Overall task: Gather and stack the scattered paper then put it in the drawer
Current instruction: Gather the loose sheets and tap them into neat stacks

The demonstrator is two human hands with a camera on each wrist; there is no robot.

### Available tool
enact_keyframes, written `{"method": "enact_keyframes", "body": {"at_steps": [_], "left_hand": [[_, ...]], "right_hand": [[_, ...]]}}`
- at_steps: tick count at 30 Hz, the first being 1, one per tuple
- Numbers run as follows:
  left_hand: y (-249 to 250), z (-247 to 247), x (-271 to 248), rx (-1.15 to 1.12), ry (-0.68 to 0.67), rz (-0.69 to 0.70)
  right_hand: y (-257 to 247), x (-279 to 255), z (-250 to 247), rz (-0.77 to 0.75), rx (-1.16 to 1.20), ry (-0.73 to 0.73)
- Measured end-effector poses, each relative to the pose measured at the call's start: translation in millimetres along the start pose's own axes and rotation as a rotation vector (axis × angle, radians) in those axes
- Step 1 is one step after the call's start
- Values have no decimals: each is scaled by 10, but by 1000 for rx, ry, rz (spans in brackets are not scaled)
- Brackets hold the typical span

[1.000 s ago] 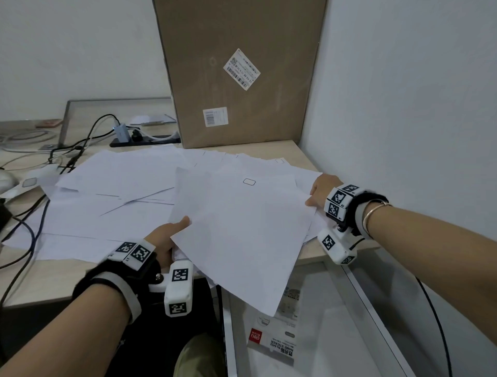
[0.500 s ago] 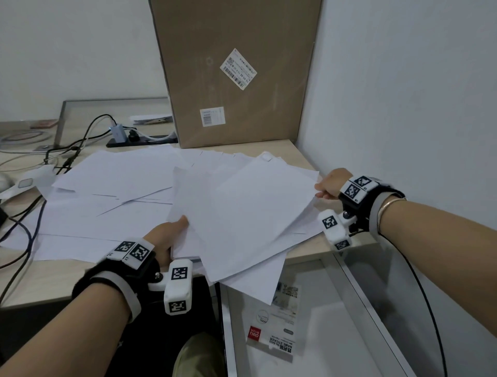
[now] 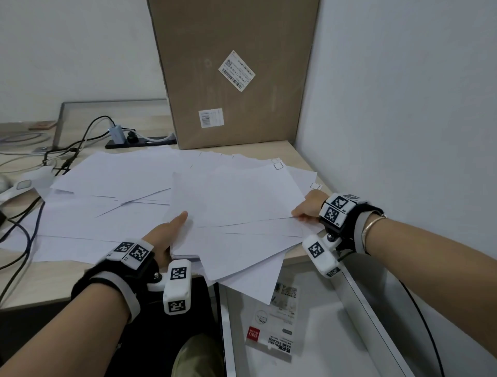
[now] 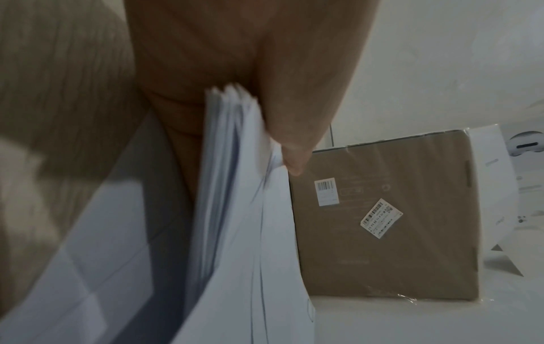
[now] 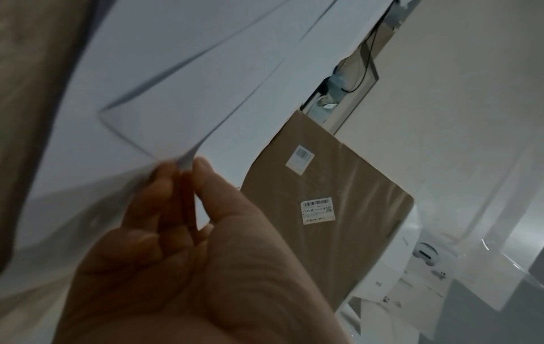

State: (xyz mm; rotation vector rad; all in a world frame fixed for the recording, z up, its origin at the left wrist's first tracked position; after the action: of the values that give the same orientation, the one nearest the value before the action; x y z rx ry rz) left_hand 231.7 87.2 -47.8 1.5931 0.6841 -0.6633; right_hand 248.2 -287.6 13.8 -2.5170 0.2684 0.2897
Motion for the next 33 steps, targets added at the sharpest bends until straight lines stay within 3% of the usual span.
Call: {"method": "enact_keyframes", "body": {"at_steps": [5,15,24,28,33], "left_hand": [[11,159,-131,4,-40,35],[18,203,-171,-20,-82,61],[66,89,-146,97,80,91],[79,57,-121,119,147,104],[55,114,-111,86,126,68]], "right_hand": [[194,277,-96,48,-107,42],[145,116,-130,90,250,47],[-75,-114,-19,33,374,24],[-85,-191,142,94,409,-1],[-180,-228,-2,13,401,62]]}}
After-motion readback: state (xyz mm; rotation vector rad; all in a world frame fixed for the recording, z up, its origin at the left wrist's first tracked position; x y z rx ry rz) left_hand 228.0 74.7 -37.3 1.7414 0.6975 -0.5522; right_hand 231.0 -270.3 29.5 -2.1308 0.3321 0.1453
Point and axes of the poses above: each hand's wrist, its own x-axis towards the middle knuckle, its own z-axis out of the palm, y = z × x, the point moved 8 cm from there along x, towards the middle knuckle, and after that the axes turned 13 degrees about -z, right-handed, at the moved point
